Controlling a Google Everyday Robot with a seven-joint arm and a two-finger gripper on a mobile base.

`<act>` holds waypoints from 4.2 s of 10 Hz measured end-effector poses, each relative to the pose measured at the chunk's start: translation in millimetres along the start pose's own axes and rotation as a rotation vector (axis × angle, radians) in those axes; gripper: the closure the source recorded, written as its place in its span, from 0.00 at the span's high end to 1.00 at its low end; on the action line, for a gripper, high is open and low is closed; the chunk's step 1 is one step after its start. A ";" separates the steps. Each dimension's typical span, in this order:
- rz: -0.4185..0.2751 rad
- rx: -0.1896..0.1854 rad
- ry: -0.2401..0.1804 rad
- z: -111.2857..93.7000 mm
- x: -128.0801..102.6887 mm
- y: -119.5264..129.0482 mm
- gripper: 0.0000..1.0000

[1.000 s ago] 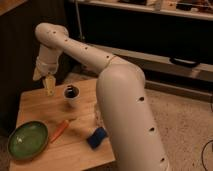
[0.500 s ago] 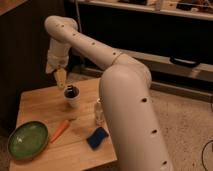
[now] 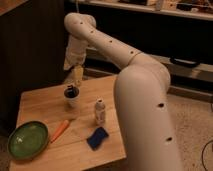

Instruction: Move the arm in a circular motion

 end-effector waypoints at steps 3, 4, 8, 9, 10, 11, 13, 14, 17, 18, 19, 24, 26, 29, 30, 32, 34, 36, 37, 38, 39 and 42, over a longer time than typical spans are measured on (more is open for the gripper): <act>0.055 0.016 0.019 -6.3 13.9 25.8 0.80; 0.077 0.021 0.025 -8.1 18.4 36.4 0.80; 0.233 0.052 0.055 -13.1 40.5 109.4 0.80; 0.270 0.058 0.060 -15.0 47.1 129.3 0.80; 0.323 0.067 0.067 -17.8 54.4 159.2 0.80; 0.371 0.074 0.074 -20.4 61.3 185.4 0.80; 0.461 0.072 0.089 -23.0 71.9 238.1 0.80; 0.512 0.055 0.104 -21.1 75.8 276.3 0.80; 0.491 0.017 0.116 -2.3 60.6 352.2 0.80; 0.455 0.009 0.112 1.5 54.3 364.6 0.80; 0.418 0.000 0.108 5.4 49.6 370.8 0.80; 0.212 -0.040 0.085 29.5 0.0 326.4 0.80; 0.107 -0.063 0.073 45.4 -37.0 280.2 0.80; -0.004 -0.091 0.061 61.5 -76.3 235.1 0.80; -0.020 -0.096 0.060 64.4 -82.3 228.3 0.80; -0.020 -0.096 0.061 64.4 -82.3 227.8 0.80; -0.021 -0.096 0.061 64.5 -82.5 227.8 0.80; -0.020 -0.096 0.061 64.4 -82.2 227.8 0.80; -0.019 -0.096 0.061 64.4 -81.7 227.8 0.80; -0.019 -0.096 0.061 64.3 -81.7 227.9 0.80; -0.018 -0.096 0.061 64.3 -81.5 227.9 0.80; -0.018 -0.096 0.061 64.2 -81.2 228.0 0.80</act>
